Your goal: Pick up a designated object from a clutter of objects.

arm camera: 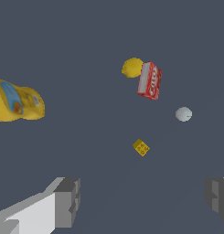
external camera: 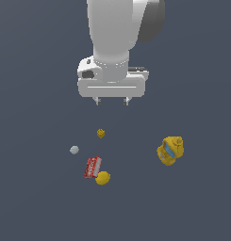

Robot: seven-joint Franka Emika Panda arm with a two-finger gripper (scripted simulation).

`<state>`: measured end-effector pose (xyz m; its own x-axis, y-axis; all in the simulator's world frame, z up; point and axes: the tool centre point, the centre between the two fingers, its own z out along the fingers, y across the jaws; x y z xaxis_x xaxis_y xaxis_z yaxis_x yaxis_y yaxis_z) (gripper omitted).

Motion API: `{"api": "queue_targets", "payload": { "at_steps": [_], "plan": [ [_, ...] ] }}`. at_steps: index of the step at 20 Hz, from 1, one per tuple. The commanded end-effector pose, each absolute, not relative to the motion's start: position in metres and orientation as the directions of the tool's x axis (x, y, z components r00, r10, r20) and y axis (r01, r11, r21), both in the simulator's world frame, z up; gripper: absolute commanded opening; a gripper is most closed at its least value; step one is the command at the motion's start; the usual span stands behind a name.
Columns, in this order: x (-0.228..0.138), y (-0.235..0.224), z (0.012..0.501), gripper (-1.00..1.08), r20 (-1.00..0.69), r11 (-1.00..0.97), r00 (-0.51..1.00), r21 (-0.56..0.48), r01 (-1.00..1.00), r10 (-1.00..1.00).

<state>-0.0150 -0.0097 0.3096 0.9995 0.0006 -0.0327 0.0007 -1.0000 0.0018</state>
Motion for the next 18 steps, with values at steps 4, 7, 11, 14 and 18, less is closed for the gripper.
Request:
{"api": "queue_targets", "payload": {
  "at_steps": [4, 7, 11, 14, 18],
  "plan": [
    [-0.015, -0.014, 0.311, 1.00, -0.031, -1.000, 1.000, 0.007, 0.002, 0.002],
    [-0.015, -0.026, 0.314, 1.00, -0.028, -1.000, 1.000, 0.020, 0.005, 0.005],
    [-0.015, -0.034, 0.317, 1.00, -0.026, -1.000, 1.000, 0.029, 0.009, 0.008],
    [-0.014, -0.033, 0.316, 1.00, -0.027, -1.000, 1.000, 0.027, 0.006, 0.005],
    [-0.008, -0.033, 0.312, 1.00, -0.025, -1.000, 1.000, 0.026, -0.008, -0.009]
  ]
}}
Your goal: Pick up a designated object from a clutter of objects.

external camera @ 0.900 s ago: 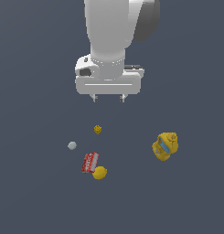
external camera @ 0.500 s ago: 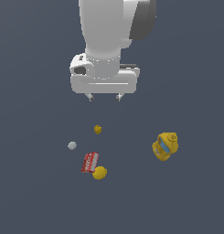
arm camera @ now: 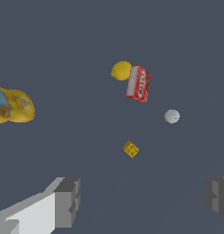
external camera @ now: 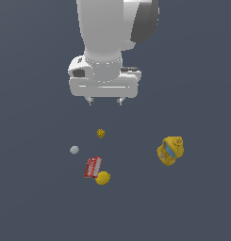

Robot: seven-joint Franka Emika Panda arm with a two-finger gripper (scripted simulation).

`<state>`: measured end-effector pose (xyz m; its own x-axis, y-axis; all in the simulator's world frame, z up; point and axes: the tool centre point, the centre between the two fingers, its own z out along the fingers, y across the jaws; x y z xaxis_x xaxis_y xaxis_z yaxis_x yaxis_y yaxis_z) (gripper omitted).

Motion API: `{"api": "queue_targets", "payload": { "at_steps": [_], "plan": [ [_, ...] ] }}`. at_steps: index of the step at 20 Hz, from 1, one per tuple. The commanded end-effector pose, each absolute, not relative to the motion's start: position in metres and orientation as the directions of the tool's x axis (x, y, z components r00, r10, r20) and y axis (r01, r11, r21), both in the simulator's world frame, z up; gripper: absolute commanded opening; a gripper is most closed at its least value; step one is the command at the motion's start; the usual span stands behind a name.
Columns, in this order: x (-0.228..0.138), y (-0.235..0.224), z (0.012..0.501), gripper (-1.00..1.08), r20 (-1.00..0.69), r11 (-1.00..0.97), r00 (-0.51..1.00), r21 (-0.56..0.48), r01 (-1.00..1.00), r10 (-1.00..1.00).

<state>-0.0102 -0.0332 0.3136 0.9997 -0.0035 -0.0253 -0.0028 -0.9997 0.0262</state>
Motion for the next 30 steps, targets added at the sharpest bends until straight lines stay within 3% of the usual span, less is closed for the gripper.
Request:
{"api": "queue_targets", "payload": {
  "at_steps": [1, 13, 30],
  "plan": [
    [-0.005, -0.034, 0.310, 1.00, -0.025, -1.000, 1.000, 0.025, -0.014, -0.015],
    [0.052, -0.038, 0.266, 1.00, -0.017, -0.990, 0.990, 0.013, -0.143, -0.143],
    [0.143, -0.050, 0.139, 1.00, -0.005, -0.917, 0.917, 0.001, -0.398, -0.398]
  ]
}}
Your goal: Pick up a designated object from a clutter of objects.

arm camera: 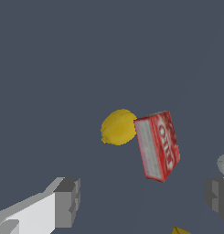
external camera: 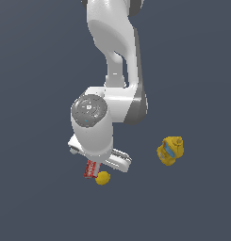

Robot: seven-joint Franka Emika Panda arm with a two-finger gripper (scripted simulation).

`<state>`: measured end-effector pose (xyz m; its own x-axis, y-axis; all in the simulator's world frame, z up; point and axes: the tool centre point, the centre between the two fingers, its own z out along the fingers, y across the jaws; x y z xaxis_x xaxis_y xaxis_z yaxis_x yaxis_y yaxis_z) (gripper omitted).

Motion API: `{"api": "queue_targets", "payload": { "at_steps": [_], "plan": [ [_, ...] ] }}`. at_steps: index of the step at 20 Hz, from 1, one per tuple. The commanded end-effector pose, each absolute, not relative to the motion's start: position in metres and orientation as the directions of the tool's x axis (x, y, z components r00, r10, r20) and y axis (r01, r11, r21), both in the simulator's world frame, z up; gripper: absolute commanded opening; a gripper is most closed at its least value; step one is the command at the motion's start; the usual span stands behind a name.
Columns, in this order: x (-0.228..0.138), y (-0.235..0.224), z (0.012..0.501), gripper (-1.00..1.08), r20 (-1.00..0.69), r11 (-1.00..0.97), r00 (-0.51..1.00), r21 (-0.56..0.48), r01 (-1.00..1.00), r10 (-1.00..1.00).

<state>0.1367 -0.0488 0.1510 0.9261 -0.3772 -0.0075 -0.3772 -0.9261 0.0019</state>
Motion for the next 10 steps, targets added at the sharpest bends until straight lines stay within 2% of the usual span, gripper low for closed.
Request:
{"api": "queue_targets", "payload": {
  "at_steps": [1, 10],
  "plan": [
    [0.146, -0.050, 0.132, 1.00, -0.005, -0.912, 0.912, 0.001, -0.409, -0.409],
    [0.163, -0.053, 0.087, 1.00, -0.001, -0.879, 0.879, 0.000, -0.477, -0.477]
  ]
}}
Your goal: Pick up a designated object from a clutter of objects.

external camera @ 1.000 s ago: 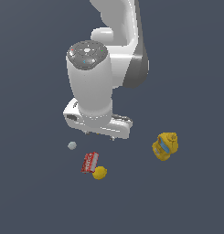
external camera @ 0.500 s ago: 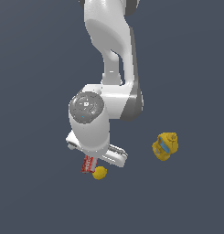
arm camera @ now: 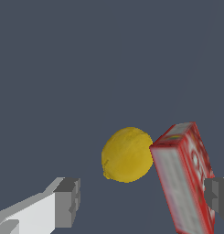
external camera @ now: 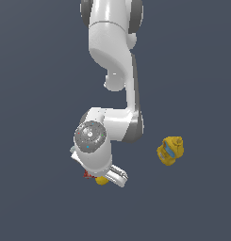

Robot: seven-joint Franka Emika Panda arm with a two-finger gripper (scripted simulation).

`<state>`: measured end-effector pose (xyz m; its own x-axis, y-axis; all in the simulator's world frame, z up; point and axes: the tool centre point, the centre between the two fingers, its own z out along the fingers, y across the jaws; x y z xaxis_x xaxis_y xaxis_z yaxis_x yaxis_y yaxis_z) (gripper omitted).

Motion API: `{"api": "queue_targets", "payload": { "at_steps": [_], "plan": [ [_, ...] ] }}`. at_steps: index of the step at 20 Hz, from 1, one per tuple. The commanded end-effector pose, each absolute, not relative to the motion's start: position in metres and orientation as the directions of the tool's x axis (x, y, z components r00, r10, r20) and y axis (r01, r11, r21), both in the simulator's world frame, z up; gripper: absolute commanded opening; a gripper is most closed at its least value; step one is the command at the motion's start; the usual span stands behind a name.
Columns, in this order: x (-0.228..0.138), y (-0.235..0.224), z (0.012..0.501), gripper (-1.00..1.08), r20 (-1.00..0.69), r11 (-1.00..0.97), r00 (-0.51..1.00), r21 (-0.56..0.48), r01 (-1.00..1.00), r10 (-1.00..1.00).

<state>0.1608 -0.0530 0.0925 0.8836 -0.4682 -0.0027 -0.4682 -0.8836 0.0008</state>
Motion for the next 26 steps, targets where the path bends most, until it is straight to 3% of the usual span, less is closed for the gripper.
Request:
{"api": "queue_targets", "payload": {
  "at_steps": [1, 25, 26],
  "plan": [
    [0.164, -0.054, 0.085, 1.00, -0.001, -0.877, 0.877, 0.000, -0.481, -0.481],
    [0.166, -0.054, 0.028, 1.00, 0.000, -0.872, 0.872, 0.000, -0.490, -0.490],
    [0.166, -0.054, 0.028, -1.00, 0.000, -0.872, 0.872, 0.000, -0.490, -0.490]
  ]
}}
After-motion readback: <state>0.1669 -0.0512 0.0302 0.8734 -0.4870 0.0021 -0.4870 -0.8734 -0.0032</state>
